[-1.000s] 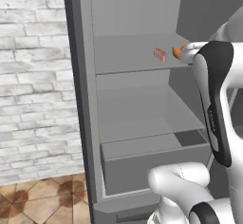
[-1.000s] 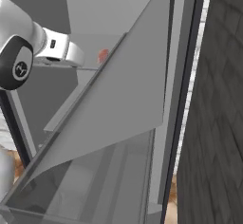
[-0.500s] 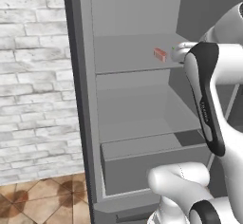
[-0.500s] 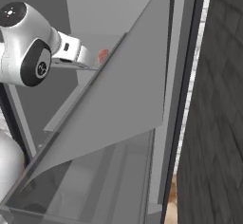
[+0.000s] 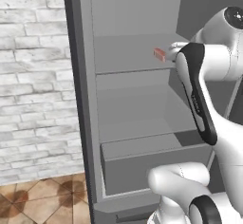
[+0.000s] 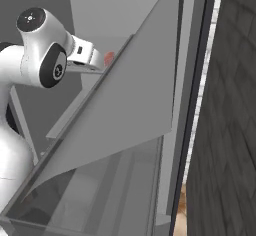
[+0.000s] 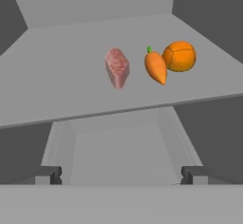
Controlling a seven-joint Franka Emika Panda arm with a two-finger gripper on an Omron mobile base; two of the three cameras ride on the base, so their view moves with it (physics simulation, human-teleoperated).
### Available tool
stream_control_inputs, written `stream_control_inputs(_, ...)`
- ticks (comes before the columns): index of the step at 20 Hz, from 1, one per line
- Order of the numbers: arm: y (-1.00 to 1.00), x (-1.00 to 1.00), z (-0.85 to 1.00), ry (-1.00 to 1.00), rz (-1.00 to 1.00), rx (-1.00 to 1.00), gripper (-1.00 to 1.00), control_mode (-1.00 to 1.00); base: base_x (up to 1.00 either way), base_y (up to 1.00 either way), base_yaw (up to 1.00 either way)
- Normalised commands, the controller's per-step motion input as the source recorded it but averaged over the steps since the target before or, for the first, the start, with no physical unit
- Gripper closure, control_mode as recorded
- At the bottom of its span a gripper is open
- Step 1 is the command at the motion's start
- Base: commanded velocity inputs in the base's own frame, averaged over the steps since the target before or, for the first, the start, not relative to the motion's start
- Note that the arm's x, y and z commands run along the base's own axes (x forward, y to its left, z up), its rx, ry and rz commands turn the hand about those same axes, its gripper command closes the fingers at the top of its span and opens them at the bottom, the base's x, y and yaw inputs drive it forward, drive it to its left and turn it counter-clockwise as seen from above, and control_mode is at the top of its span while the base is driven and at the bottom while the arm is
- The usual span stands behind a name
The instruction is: Open the fridge, remove the orange, carrot, and steak, and place them on any counter.
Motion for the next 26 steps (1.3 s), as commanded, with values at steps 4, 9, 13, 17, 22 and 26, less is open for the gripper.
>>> stream_control_inputs(4, 0.0, 0.46, -0.14, 0.0, 0.0, 0.0, -1.0, -1.0, 0.0, 0.0, 0.0)
stream_control_inputs(9, 0.0, 0.5, -0.04, 0.0, 0.0, 0.02, -1.0, -1.0, 0.0, 0.0, 0.0)
stream_control_inputs(13, 0.0, 0.48, -0.07, 0.0, 0.0, 0.0, -1.0, -1.0, 0.0, 0.0, 0.0)
stream_control_inputs(17, 0.0, 0.48, -0.11, 0.0, 0.0, 0.0, -1.0, -1.0, 0.0, 0.0, 0.0)
stream_control_inputs(22, 0.0, 0.47, -0.14, 0.0, 0.0, 0.0, -1.0, -1.0, 0.0, 0.0, 0.0)
stream_control_inputs(26, 0.0, 0.48, -0.1, 0.02, 0.0, 0.0, -1.0, -1.0, 0.0, 0.0, 0.0)
